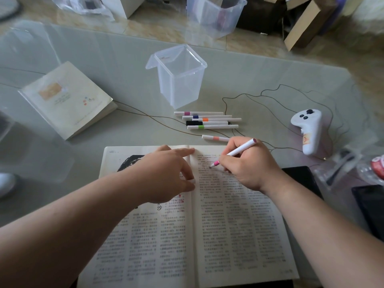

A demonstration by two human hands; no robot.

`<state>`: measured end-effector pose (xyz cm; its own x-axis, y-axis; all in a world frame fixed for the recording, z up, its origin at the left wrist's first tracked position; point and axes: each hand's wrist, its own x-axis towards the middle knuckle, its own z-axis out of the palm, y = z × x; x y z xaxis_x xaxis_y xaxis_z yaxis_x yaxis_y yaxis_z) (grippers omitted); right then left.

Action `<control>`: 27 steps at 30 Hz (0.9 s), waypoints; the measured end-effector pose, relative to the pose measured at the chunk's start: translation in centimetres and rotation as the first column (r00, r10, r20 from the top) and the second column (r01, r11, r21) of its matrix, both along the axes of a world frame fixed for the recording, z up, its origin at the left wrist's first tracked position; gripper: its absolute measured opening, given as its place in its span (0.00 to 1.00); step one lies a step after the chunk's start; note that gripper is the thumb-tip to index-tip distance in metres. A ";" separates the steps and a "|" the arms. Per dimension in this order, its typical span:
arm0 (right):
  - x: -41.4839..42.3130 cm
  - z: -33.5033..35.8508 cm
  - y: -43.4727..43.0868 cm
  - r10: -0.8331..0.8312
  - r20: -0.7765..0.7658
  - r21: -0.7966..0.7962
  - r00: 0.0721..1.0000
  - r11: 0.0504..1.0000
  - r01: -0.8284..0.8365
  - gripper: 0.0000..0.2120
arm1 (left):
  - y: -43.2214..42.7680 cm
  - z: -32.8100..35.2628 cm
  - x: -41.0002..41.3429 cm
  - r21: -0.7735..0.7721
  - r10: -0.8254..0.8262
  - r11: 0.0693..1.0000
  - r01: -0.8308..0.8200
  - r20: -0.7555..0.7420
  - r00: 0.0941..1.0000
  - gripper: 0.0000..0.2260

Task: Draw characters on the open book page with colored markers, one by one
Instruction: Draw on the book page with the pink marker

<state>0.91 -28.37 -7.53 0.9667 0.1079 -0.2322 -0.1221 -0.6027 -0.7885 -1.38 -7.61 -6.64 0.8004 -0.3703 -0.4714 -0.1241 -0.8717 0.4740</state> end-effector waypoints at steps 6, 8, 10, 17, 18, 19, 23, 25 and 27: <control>-0.1 -0.4 0.1 0.000 0.039 0.012 0.999 1.000 -0.001 0.09 | 0.0 -0.1 0.0 0.007 0.000 1.000 0.000 0.005 1.000 0.09; -0.2 -0.3 0.2 0.013 0.034 0.005 0.999 1.000 -0.013 0.09 | -0.1 -0.1 0.0 0.010 -0.002 1.000 0.002 0.007 1.000 0.09; -0.2 -0.2 0.1 0.013 0.020 0.003 1.000 1.000 -0.013 0.09 | -0.1 -0.1 0.0 0.010 0.000 1.000 0.000 0.008 1.000 0.09; -0.2 -0.1 -0.1 0.010 -0.005 0.026 1.000 1.000 -0.010 0.08 | -0.2 0.1 0.0 0.011 0.000 1.000 0.000 -0.003 1.000 0.10; -0.2 -0.1 0.0 0.021 0.003 0.009 1.000 1.000 -0.021 0.08 | -0.2 0.1 0.0 0.013 0.000 1.000 0.000 -0.002 1.000 0.10; -0.2 -0.2 0.0 0.024 0.010 -0.009 1.000 1.000 -0.024 0.08 | -0.2 0.1 0.0 0.013 0.001 1.000 -0.001 -0.002 1.000 0.10; -0.1 -0.2 0.0 0.005 0.014 -0.021 1.000 1.000 -0.005 0.09 | -0.1 0.1 0.0 0.011 0.003 1.000 -0.003 -0.002 1.000 0.09; -0.2 -0.3 0.0 0.046 -0.001 -0.005 0.999 0.999 -0.046 0.09 | -0.2 0.1 0.0 0.012 0.005 1.000 -0.005 -0.002 1.000 0.09; -0.4 -0.3 0.2 0.074 -0.006 -0.020 0.997 0.997 -0.075 0.09 | -0.2 0.1 0.0 0.012 0.006 1.000 -0.006 -0.003 1.000 0.09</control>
